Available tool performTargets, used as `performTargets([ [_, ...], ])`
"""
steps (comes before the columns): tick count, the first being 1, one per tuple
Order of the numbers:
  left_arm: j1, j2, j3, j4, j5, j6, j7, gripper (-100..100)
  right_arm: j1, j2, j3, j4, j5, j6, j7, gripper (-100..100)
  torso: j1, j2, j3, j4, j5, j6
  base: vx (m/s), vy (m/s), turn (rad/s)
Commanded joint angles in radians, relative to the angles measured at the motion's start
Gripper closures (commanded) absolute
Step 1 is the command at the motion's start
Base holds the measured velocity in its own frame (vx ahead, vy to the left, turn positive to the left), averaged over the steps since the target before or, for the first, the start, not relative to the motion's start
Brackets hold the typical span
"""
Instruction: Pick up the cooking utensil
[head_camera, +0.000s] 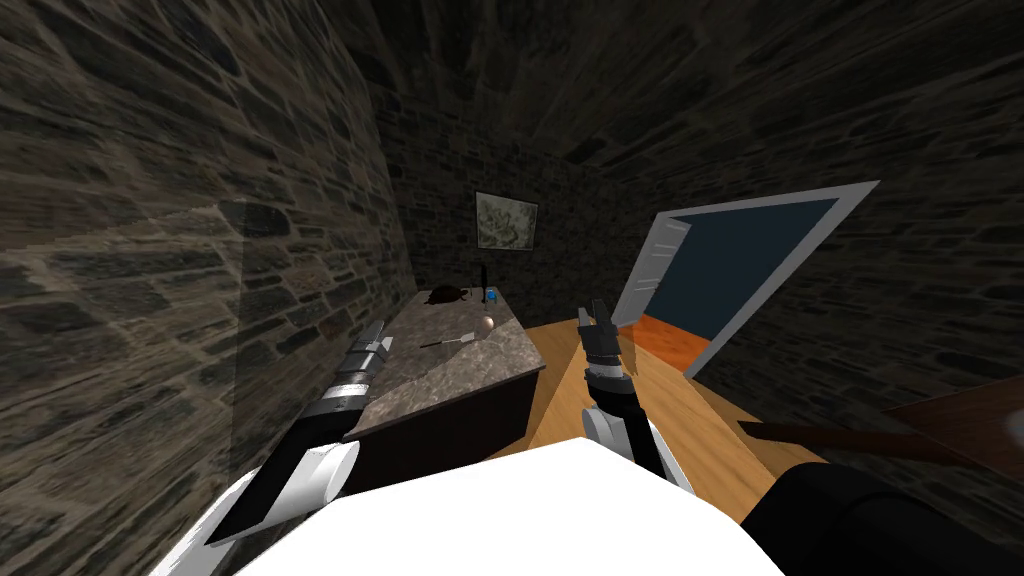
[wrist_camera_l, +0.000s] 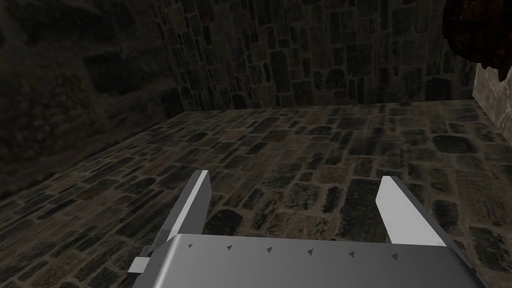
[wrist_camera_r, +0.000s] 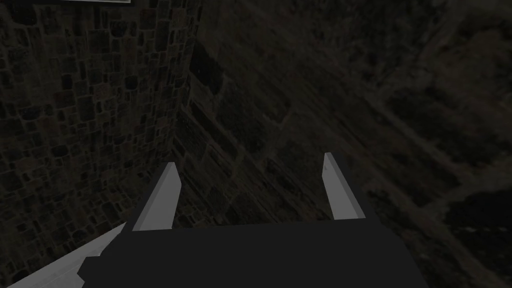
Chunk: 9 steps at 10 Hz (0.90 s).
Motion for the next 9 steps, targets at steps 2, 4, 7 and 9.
performTargets([
  [2, -0.020, 0.046, 0.028, 0.039, 0.029, 0.075, 0.024, -100, 0.000, 0.000, 0.000, 0.000, 0.000, 0.000, 0.000, 0, 0.000, 0.000, 0.000, 0.000, 0.000, -0.001, -0.042, 0.010, -0.161],
  [4, -0.042, 0.076, 0.046, 0.068, 0.048, 0.130, 0.038, -100, 0.000, 0.000, 0.000, 0.000, 0.000, 0.000, 0.000, 0, 0.000, -0.001, 0.000, 0.000, 0.000, -0.001, -0.037, 0.005, -0.112],
  [7, -0.065, 0.108, 0.065, 0.118, 0.069, 0.191, 0.053, -100, 0.000, 0.000, 0.000, 0.000, 0.000, 0.000, 0.000, 0, 0.000, -0.001, -0.001, 0.000, 0.000, 0.000, -0.031, 0.009, -0.141],
  [9, -0.089, 0.142, 0.084, 0.161, 0.091, 0.247, 0.067, -100, 0.000, 0.000, 0.000, 0.000, 0.000, 0.000, 0.000, 0, 0.000, -0.002, -0.001, 0.000, 0.000, -0.001, -0.030, 0.004, -0.145],
])
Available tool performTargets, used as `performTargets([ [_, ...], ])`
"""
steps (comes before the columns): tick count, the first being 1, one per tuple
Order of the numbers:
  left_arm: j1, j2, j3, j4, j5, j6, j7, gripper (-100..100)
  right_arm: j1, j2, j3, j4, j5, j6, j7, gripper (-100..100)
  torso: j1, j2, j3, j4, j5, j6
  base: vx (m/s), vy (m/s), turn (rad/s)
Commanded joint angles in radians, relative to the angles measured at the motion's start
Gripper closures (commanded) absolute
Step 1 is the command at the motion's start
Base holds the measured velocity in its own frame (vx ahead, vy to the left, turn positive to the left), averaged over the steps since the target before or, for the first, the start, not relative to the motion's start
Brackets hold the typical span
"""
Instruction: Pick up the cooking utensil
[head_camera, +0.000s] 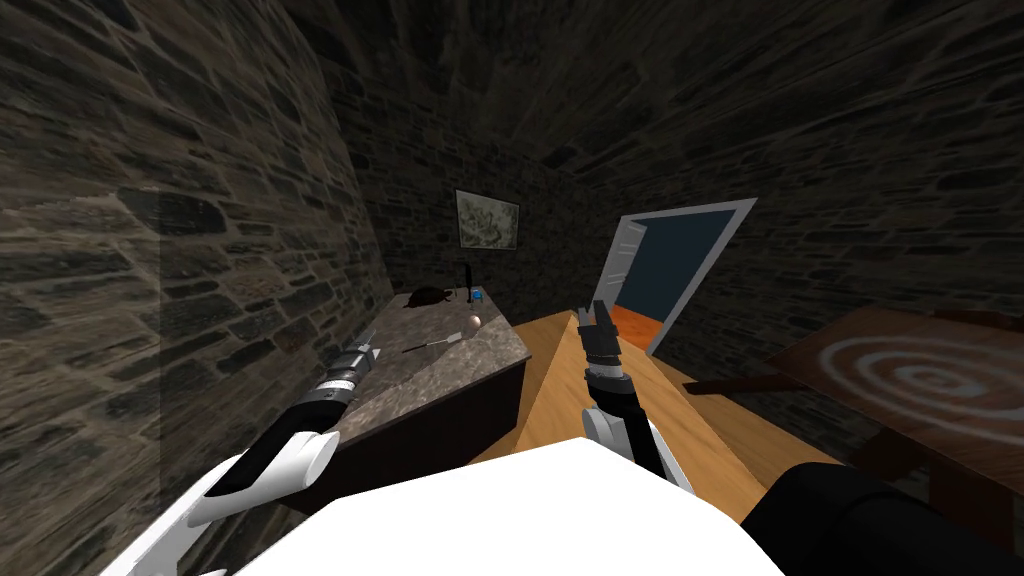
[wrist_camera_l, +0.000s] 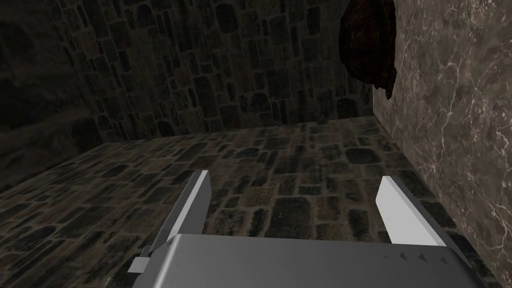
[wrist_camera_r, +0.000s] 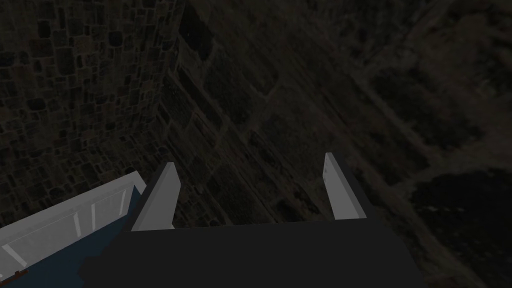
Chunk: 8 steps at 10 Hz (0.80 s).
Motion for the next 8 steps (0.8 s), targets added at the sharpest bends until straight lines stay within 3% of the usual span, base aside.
performTargets([
  [1, -0.023, 0.036, 0.022, 0.039, 0.025, 0.050, 0.014, -100, 0.000, 0.000, 0.000, 0.000, 0.000, 0.000, 0.000, 0, 0.000, 0.000, 0.000, 0.000, 0.000, 0.000, -0.032, 0.001, -0.220],
  [3, -0.023, 0.036, 0.022, 0.039, 0.025, 0.083, 0.014, -100, 0.000, 0.000, 0.000, 0.000, 0.000, 0.000, 0.000, 0, 0.000, 0.000, 0.000, 0.000, 0.000, 0.000, -0.016, 0.005, -0.028],
  [4, -0.046, 0.071, 0.041, 0.086, 0.049, 0.119, 0.028, -100, 0.000, 0.000, 0.000, 0.000, 0.000, 0.000, 0.000, 0, 0.000, -0.001, 0.000, 0.000, 0.000, 0.000, -0.015, -0.003, -0.182],
  [5, -0.046, 0.071, 0.041, 0.086, 0.049, 0.143, 0.028, -100, 0.000, 0.000, 0.000, 0.000, 0.000, 0.000, 0.000, 0, 0.000, -0.001, -0.001, 0.000, 0.000, 0.001, -0.018, 0.003, -0.145],
  [6, -0.069, 0.106, 0.060, 0.129, 0.074, 0.176, 0.042, -100, 0.000, 0.000, 0.000, 0.000, 0.000, 0.000, 0.000, 0, 0.000, -0.001, 0.000, 0.000, 0.000, 0.000, -0.025, 0.002, -0.227],
  [7, -0.069, 0.106, 0.060, 0.135, 0.074, 0.205, 0.042, -100, 0.000, 0.000, 0.000, 0.000, 0.000, 0.000, 0.000, 0, 0.000, -0.001, 0.000, 0.000, 0.000, 0.001, -0.021, 0.007, -0.086],
  [8, -0.092, 0.143, 0.078, 0.181, 0.099, 0.229, 0.056, -100, 0.000, 0.000, 0.000, 0.000, 0.000, 0.000, 0.000, 0, 0.000, -0.001, 0.000, 0.000, 0.000, -0.001, -0.022, -0.001, -0.174],
])
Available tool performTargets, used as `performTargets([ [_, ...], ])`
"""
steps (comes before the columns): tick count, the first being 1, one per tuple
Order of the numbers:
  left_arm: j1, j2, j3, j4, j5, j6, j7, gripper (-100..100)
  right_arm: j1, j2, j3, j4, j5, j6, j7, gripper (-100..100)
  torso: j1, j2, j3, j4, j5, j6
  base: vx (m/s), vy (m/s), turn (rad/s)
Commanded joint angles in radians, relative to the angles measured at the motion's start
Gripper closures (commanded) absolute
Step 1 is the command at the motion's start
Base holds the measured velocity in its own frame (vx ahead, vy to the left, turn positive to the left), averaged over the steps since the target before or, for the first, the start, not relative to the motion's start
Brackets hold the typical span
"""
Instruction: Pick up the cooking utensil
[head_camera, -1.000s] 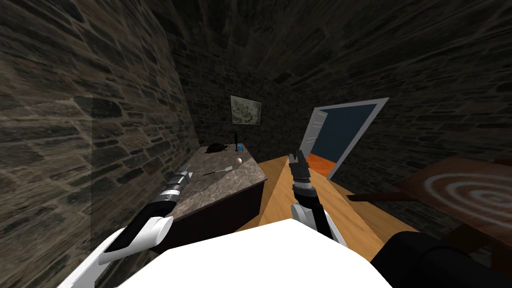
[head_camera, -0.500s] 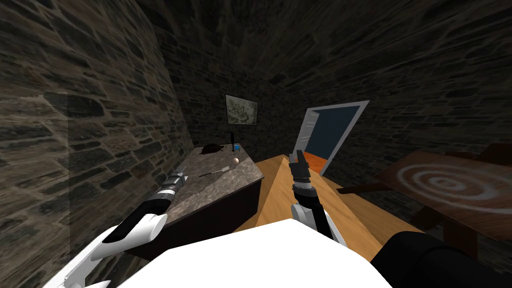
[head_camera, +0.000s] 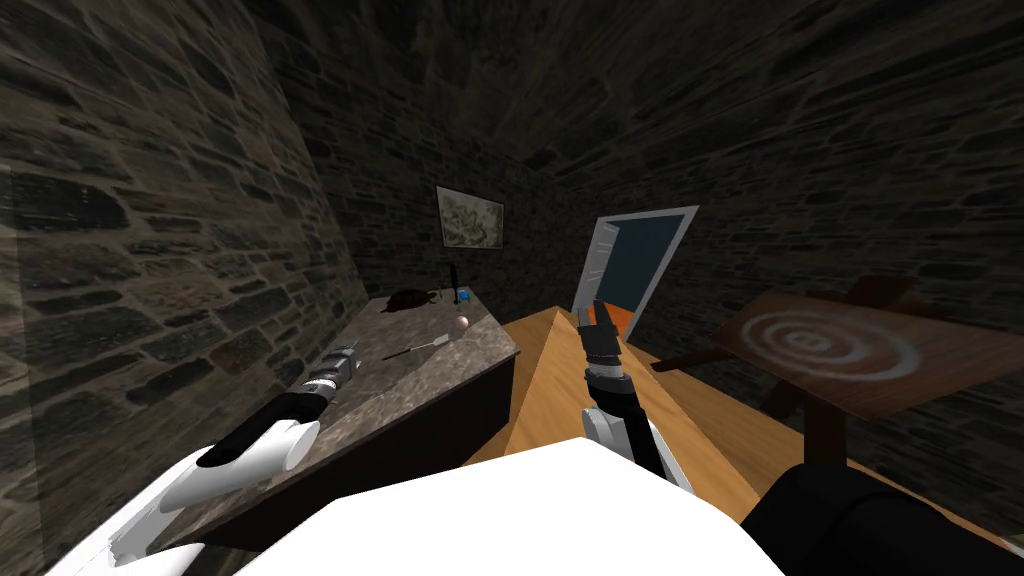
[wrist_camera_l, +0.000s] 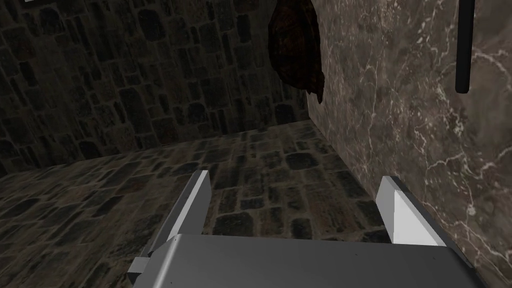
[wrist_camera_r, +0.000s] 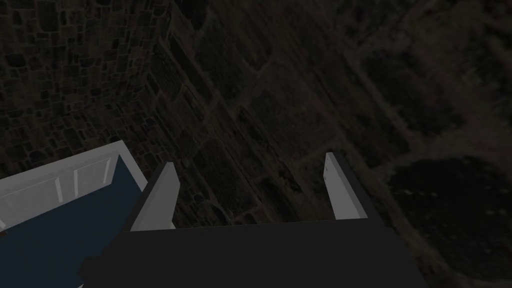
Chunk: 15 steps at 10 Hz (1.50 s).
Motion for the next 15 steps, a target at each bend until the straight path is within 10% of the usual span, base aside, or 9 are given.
performTargets([
  [1, -0.009, 0.025, 0.011, 0.024, 0.018, 0.050, 0.011, -100, 0.000, 0.000, 0.000, 0.000, 0.000, 0.000, 0.000, 0, 0.000, 0.000, 0.000, 0.000, 0.000, 0.000, -0.018, 0.002, -0.104],
  [15, -0.128, 0.243, 0.108, 0.339, 0.181, 0.420, 0.079, -100, 0.000, 0.000, 0.000, 0.000, 0.000, 0.000, 0.000, 0, 0.000, -0.001, -0.001, 0.000, 0.000, -0.001, -0.011, -0.004, -0.130],
])
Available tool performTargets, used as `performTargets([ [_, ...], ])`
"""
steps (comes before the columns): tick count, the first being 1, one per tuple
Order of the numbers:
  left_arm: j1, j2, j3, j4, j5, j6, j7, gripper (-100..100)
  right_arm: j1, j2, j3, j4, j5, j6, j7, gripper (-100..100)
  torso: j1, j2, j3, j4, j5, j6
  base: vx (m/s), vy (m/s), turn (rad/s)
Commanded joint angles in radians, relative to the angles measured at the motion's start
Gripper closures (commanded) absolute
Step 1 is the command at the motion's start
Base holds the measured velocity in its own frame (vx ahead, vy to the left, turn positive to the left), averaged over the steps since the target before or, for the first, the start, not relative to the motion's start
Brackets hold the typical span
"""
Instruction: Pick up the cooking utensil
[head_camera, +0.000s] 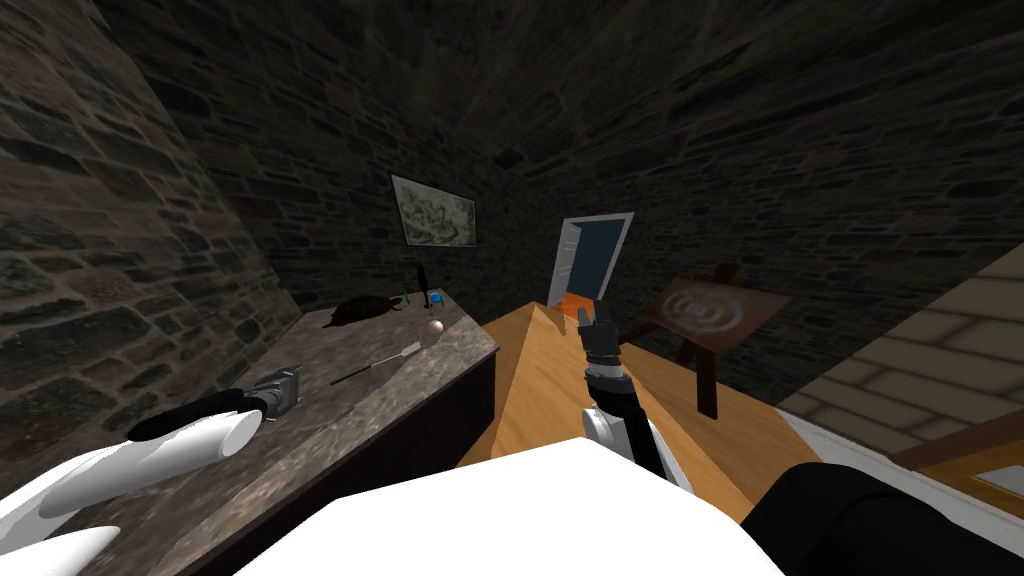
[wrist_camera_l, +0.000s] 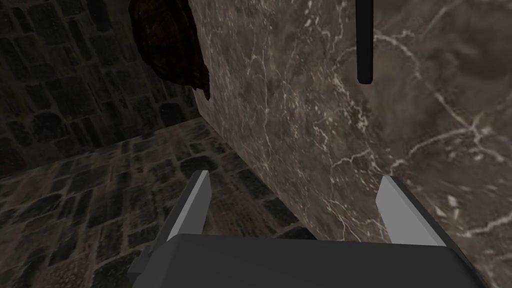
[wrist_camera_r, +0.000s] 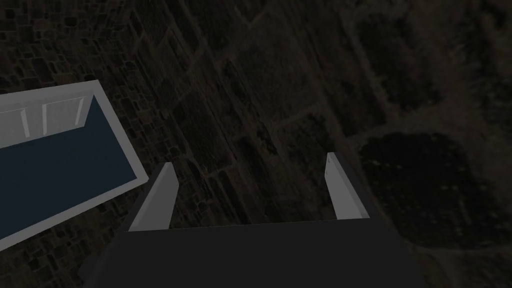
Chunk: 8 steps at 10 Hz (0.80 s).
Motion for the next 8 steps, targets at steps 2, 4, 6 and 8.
performTargets([
  [2, -0.021, 0.024, 0.002, 0.052, 0.021, 0.055, 0.002, -100, 0.000, 0.000, 0.000, 0.000, 0.000, 0.000, 0.000, 0, 0.000, 0.000, 0.000, 0.000, 0.000, 0.000, -0.005, -0.003, -0.049],
  [4, -0.037, 0.059, 0.016, 0.105, 0.049, 0.121, 0.011, -100, 0.000, 0.000, 0.000, 0.000, 0.000, 0.000, 0.000, 0, 0.000, -0.001, 0.000, 0.000, 0.000, 0.000, -0.002, -0.007, -0.174],
  [6, -0.053, 0.094, 0.028, 0.157, 0.076, 0.179, 0.019, -100, 0.000, 0.000, 0.000, 0.000, 0.000, 0.000, 0.000, 0, 0.000, -0.001, 0.000, 0.000, 0.000, 0.000, 0.000, -0.006, -0.190],
  [8, -0.068, 0.129, 0.040, 0.181, 0.104, 0.240, 0.026, -100, 0.000, 0.000, 0.000, 0.000, 0.000, 0.000, 0.000, 0, 0.001, -0.001, 0.000, 0.000, 0.000, -0.001, 0.002, -0.005, -0.087],
])
